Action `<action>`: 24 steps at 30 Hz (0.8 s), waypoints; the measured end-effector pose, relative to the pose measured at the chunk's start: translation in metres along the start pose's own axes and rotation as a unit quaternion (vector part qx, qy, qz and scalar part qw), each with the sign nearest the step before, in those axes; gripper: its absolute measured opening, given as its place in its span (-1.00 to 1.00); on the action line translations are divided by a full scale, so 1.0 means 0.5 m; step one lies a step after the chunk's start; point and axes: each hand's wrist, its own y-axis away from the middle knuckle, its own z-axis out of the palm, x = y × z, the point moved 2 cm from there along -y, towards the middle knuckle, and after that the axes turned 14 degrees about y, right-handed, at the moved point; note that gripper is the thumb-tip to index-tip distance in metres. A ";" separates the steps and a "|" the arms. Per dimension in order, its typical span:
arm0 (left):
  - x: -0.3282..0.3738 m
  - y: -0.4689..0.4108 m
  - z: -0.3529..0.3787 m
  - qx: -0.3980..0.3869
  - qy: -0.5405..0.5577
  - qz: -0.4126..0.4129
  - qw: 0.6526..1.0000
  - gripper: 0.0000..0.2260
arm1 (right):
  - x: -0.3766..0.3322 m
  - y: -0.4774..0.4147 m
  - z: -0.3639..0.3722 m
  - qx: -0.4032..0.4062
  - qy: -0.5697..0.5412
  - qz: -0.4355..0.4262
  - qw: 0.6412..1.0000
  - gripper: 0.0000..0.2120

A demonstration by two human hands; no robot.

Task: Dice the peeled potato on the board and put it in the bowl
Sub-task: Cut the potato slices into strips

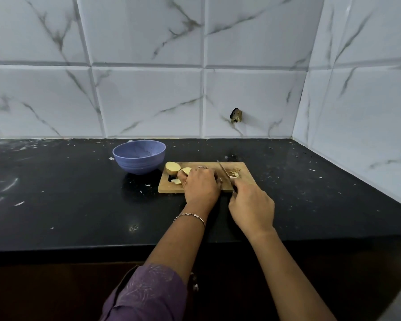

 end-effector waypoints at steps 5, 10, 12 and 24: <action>-0.003 0.001 0.003 0.006 0.013 -0.001 1.000 -0.76 | 0.017 0.000 -0.016 -0.065 -0.120 0.029 0.990 -0.70; -0.004 -0.001 0.003 0.014 0.021 -0.004 1.000 -0.78 | 0.027 -0.007 -0.010 -0.075 -0.180 0.062 0.979 -0.67; -0.004 -0.001 0.003 0.016 0.013 -0.002 1.000 -0.79 | 0.026 -0.009 -0.008 -0.077 -0.179 0.061 0.979 -0.67; -0.002 -0.004 0.005 0.015 -0.008 -0.008 1.000 -0.78 | 0.023 -0.006 -0.008 -0.091 -0.144 0.042 0.984 -0.65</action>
